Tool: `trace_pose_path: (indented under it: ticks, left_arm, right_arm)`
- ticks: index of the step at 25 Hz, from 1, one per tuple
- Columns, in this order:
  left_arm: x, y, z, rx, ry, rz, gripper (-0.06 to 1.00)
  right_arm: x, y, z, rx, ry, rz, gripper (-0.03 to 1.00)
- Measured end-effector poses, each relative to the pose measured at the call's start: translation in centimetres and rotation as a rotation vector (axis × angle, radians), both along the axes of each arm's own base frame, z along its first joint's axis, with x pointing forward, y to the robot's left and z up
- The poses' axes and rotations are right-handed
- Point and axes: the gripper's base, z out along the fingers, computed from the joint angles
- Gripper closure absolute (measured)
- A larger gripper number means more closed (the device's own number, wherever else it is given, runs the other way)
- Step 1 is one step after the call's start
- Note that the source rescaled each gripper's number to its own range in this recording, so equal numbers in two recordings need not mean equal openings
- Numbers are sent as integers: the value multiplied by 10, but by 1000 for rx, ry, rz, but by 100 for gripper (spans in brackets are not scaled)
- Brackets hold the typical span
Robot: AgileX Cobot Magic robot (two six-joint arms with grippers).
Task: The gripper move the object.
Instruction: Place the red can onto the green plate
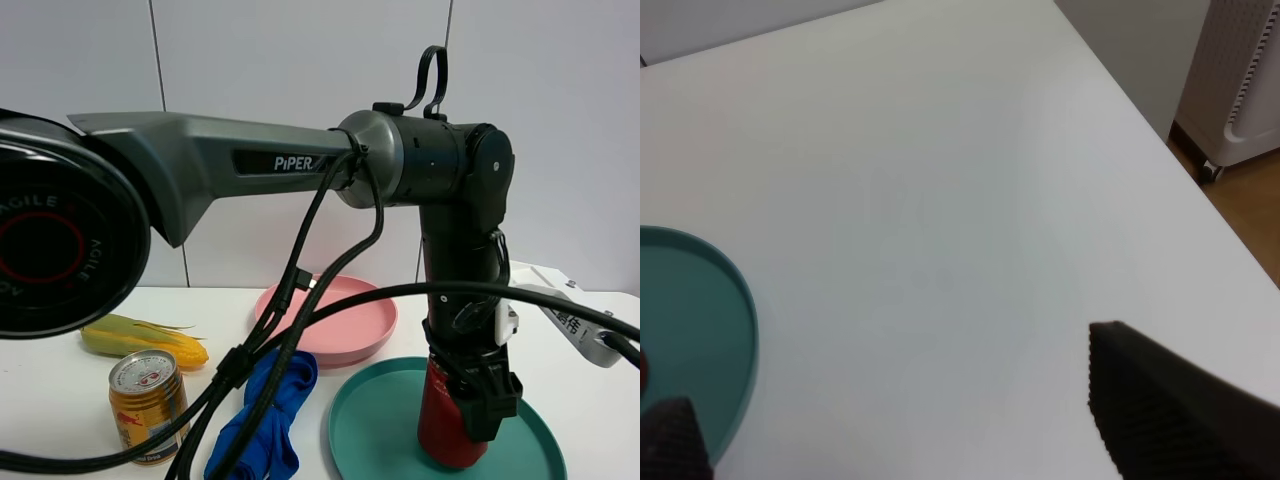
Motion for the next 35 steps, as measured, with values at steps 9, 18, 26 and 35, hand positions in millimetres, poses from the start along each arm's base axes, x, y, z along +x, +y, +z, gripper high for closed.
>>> trace_pose_path:
  ticks: [9,18,26,35]
  left_arm:
    - [0,0,0,0,0,0,94]
    - [0,1,0,9,-3,-2,94]
    - [1,2,0,20,-8,-4,94]
    - [1,2,0,23,-11,-4,94]
  right_arm:
    - [0,0,0,0,0,0,-3]
    - [0,0,0,0,0,0,-3]
    - [0,0,0,0,0,0,-3]
    - [0,0,0,0,0,0,-3]
